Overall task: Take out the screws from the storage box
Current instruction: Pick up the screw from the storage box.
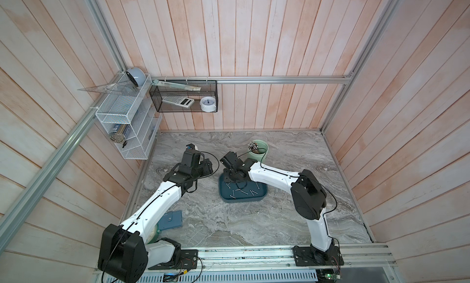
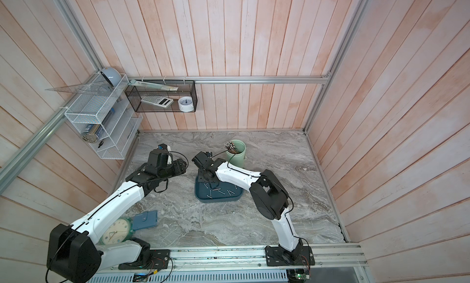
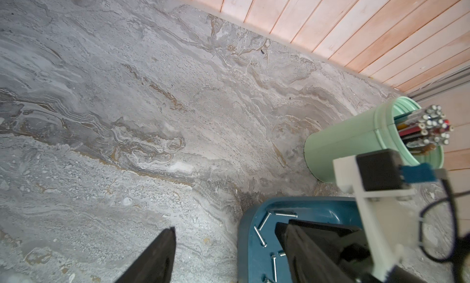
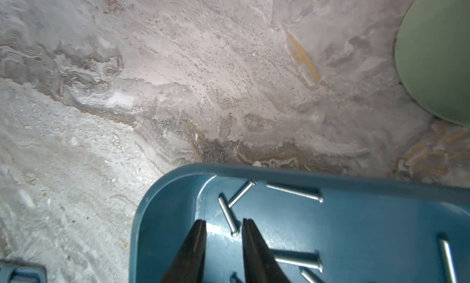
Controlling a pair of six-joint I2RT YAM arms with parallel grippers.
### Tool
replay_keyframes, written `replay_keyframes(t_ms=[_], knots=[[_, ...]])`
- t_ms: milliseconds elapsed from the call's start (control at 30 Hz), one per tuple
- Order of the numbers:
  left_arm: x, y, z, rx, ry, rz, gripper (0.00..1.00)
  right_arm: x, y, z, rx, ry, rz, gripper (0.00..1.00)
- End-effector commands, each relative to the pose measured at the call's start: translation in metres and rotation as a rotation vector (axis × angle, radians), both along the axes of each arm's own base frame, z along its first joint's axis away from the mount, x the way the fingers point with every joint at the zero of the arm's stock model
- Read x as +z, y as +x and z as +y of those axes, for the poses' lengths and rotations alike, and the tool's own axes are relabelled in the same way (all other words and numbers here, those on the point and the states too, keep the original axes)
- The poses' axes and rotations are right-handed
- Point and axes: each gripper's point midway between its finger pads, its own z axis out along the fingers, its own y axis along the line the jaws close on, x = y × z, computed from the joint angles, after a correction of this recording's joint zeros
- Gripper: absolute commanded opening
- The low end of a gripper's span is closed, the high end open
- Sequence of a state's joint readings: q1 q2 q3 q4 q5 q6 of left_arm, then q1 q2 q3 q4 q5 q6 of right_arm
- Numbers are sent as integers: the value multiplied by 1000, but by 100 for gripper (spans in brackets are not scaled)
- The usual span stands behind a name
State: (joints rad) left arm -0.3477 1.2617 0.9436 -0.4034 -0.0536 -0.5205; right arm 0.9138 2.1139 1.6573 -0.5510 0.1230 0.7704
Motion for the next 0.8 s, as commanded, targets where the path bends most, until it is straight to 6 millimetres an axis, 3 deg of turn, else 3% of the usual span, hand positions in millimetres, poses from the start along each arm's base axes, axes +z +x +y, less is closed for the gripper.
replay_keyframes(t_ms=[0,633,767], knots=[[0,1,5,23,-7,-11,74,-15,-2,2,-12,-24,44,30],[0,1,6,27,-29,-4,74,-53,4,-10,-101,-110,60,30],[0,2,6,27,-29,-2,74,-68,0,-15,-102,-143,87,26]])
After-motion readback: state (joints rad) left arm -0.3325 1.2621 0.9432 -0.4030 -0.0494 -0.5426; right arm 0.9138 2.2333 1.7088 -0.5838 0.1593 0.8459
